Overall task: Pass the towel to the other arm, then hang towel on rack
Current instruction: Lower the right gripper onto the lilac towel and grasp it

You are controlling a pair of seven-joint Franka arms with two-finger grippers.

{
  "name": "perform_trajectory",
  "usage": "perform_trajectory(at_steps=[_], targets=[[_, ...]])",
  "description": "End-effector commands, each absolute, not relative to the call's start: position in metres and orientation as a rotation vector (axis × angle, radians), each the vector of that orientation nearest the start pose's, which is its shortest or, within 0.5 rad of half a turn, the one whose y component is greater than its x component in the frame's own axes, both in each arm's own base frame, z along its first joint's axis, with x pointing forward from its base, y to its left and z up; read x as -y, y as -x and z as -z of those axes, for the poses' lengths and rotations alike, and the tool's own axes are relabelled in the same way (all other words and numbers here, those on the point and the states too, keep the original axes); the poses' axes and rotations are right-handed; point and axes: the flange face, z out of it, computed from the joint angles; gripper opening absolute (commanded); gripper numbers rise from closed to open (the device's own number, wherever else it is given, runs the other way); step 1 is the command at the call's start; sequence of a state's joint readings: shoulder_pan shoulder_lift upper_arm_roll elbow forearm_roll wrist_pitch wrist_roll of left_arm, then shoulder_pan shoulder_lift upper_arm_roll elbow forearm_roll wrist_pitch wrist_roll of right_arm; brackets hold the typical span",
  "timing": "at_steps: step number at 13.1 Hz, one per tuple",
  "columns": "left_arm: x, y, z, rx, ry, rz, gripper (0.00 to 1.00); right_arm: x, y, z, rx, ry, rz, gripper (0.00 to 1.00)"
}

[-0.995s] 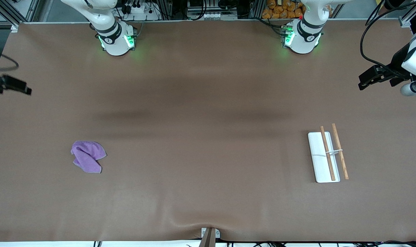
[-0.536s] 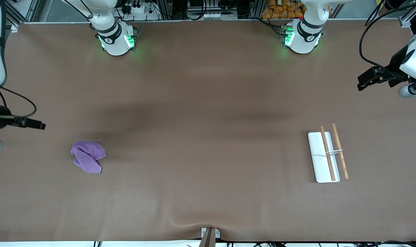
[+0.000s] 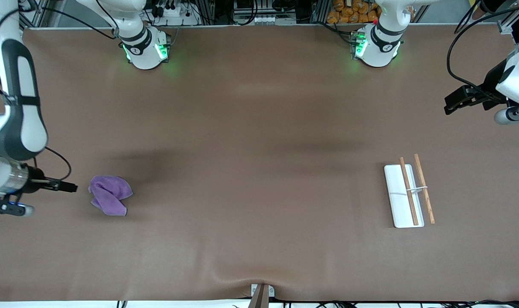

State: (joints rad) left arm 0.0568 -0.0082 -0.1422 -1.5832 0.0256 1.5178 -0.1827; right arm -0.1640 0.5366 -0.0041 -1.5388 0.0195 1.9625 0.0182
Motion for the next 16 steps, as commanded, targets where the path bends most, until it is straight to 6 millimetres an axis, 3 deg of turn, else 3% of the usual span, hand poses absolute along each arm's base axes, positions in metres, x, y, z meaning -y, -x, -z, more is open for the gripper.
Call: perform_trajectory(at_steps=[1,4,8,9,10,11,12,16], targets=[[0.047,-0.546,-0.618,0.120,3.126,-0.085,1.00,0.094,-0.687,-0.287,-0.290,3.106,-0.160,1.00],[0.047,-0.546,-0.617,0.122,3.126,-0.090,1.00,0.091,-0.692,-0.249,-0.285,3.110,-0.114,1.00],[0.046,-0.546,-0.617,0.125,3.126,-0.090,1.00,0.080,-0.684,-0.221,-0.265,3.114,-0.105,1.00],[0.046,-0.546,-0.617,0.123,3.126,-0.090,1.00,0.080,-0.682,-0.215,-0.263,3.114,-0.105,0.87],[0.046,-0.546,-0.617,0.125,3.126,-0.090,1.00,0.079,-0.678,-0.209,-0.267,3.113,-0.105,0.40],[0.046,-0.546,-0.617,0.125,3.126,-0.090,1.00,0.078,-0.676,-0.204,-0.265,3.114,-0.081,0.13],[0.046,-0.546,-0.618,0.125,3.126,-0.085,1.00,0.078,-0.675,-0.200,-0.266,3.116,-0.048,0.00],[0.046,-0.546,-0.618,0.125,3.126,-0.085,1.00,0.078,-0.681,-0.211,-0.263,3.118,0.000,0.00]])
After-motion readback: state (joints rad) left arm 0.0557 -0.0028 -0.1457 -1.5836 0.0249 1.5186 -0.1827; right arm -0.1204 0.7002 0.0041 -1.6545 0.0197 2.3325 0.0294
